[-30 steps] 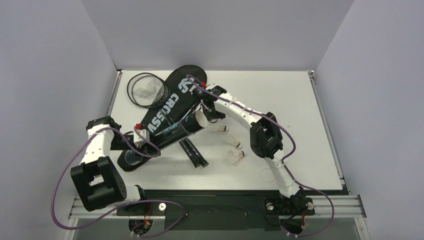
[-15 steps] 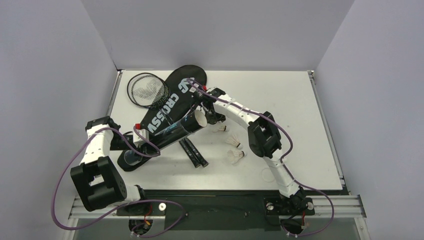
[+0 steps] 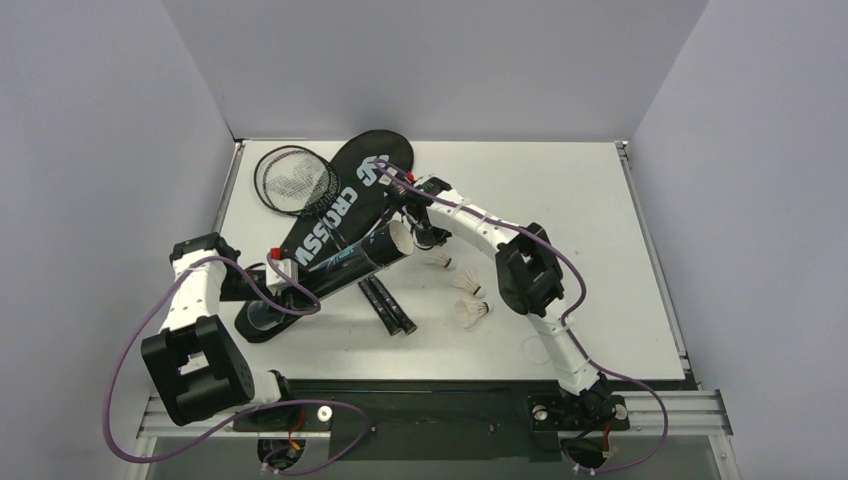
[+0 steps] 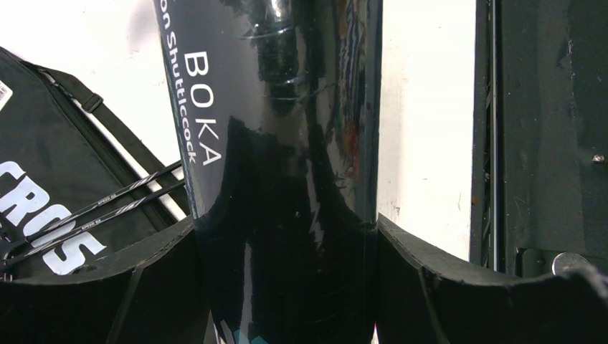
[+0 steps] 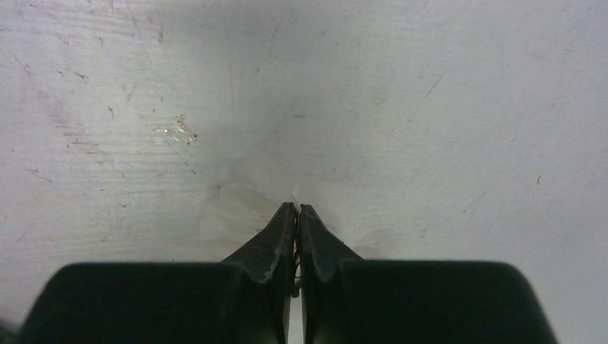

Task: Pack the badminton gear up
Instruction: Pick up the shuttlecock at the center of the board, then place the shuttlecock at the shuttle tube.

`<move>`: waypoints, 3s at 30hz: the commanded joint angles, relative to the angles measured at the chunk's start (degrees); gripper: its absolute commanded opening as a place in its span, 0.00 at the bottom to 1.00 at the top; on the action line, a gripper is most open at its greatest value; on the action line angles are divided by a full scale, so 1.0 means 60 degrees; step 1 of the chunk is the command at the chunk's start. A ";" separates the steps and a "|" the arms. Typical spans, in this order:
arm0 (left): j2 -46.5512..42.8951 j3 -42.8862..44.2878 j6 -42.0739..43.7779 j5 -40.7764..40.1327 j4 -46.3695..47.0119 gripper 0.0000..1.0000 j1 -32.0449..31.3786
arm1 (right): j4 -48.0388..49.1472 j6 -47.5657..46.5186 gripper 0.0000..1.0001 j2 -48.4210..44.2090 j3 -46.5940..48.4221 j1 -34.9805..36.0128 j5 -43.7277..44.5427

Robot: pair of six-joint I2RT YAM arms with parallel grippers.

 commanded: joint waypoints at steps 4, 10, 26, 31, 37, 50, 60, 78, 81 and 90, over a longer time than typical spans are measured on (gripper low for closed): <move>-0.0261 0.0188 0.0657 0.0218 -0.0654 0.20 0.0092 | -0.0356 -0.0054 0.00 -0.1197 -0.0290 0.0089 0.0356; -0.0146 0.0166 0.0746 0.0234 -0.0652 0.20 0.0097 | -0.0557 -0.0095 0.00 -0.2646 -0.0472 -0.0065 -0.0006; 0.0482 0.0182 0.0709 0.1072 -0.0654 0.20 0.0093 | 0.4839 0.3335 0.00 -1.0337 -0.6096 -0.1676 -0.4861; 0.0498 0.0200 0.0704 0.1085 -0.0654 0.20 0.0091 | 0.7770 0.4541 0.00 -1.1185 -0.7309 -0.1521 -0.5539; 0.0476 0.0256 0.0630 0.1115 -0.0655 0.20 0.0097 | 0.9138 0.4787 0.00 -1.1118 -0.7522 -0.0548 -0.5321; 0.0365 0.0356 0.0557 0.1174 -0.0651 0.20 0.0122 | 0.8780 0.4700 0.00 -1.0400 -0.7195 -0.0071 -0.5573; 0.0341 0.0321 0.0548 0.1232 -0.0654 0.20 0.0119 | 0.8678 0.4642 0.00 -1.0488 -0.7605 -0.0071 -0.5772; 0.0204 0.0455 0.0297 0.1653 -0.0610 0.20 0.0090 | 0.7106 0.3405 0.39 -0.9721 -0.6909 0.0370 -0.7014; 0.0158 0.0451 0.0280 0.1652 -0.0610 0.20 0.0091 | 0.6987 0.3256 0.43 -0.9515 -0.6659 0.0625 -0.7065; 0.0111 0.0551 0.0156 0.1664 -0.0596 0.20 0.0097 | 0.6191 0.2690 0.54 -0.9439 -0.6234 0.0497 -0.7030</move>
